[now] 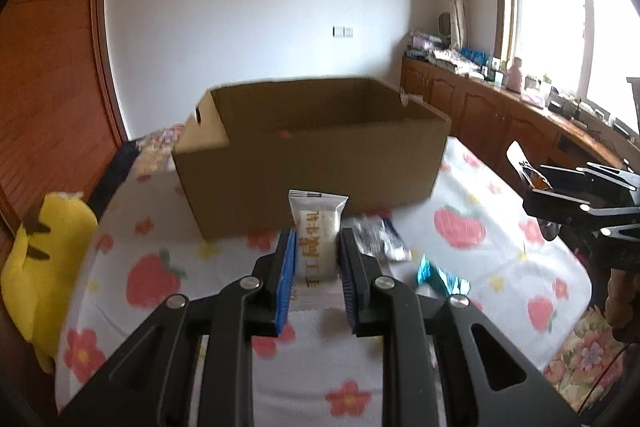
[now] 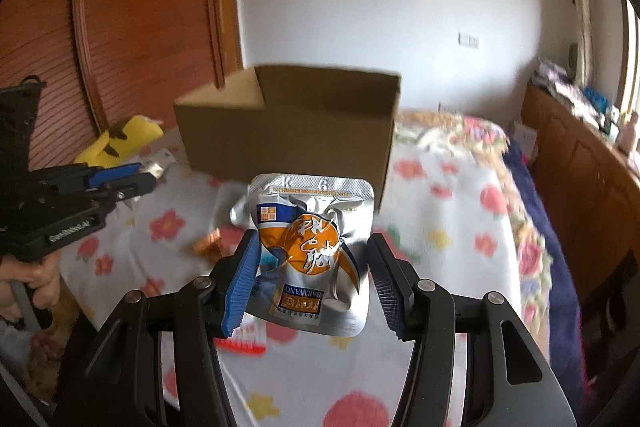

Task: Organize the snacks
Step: 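Lower the white milk bar into the box with the left gripper while the right lowers the orange pouch in, then open both grippers and withdraw them from the box to the table snacks, then grasp the white pouch with red characters with the right gripper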

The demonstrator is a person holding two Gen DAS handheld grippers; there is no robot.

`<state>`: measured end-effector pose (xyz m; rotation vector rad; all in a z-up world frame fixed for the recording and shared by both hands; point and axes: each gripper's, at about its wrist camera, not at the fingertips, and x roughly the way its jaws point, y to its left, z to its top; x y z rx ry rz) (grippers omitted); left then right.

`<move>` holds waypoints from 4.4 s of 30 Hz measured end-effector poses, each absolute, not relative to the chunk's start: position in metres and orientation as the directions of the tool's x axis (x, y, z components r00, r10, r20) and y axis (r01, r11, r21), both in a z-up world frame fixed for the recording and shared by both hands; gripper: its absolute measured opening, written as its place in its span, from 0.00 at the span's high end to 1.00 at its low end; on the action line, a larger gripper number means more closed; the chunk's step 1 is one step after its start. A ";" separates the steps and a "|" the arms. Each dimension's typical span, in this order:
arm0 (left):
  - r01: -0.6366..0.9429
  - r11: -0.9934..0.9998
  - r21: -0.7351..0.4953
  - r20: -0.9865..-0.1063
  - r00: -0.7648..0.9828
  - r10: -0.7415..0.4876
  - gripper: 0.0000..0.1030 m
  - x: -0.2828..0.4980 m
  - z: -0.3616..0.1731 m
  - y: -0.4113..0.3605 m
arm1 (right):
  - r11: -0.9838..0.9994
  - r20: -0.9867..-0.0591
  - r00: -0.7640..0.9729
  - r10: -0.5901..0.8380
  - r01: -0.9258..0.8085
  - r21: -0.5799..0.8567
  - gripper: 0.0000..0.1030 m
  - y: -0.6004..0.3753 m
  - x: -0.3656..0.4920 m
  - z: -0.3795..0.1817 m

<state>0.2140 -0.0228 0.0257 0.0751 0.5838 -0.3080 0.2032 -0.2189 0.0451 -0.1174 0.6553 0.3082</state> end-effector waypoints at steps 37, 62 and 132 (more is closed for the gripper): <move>0.284 0.958 0.025 -0.534 0.814 -0.228 0.66 0.397 0.021 -0.029 | 0.913 -0.611 0.732 0.302 -0.406 -0.034 0.43 -0.173 0.405 0.047; 0.345 0.939 0.003 -0.536 0.793 -0.289 0.63 0.278 0.025 -0.026 | 0.909 -0.611 0.720 0.328 -0.416 -0.002 0.42 -0.191 0.290 0.078; 0.255 0.965 -0.068 -0.620 0.746 -0.241 0.63 0.173 -0.039 0.009 | 0.902 -0.800 0.529 0.283 -0.429 0.036 0.34 -0.148 0.214 -0.056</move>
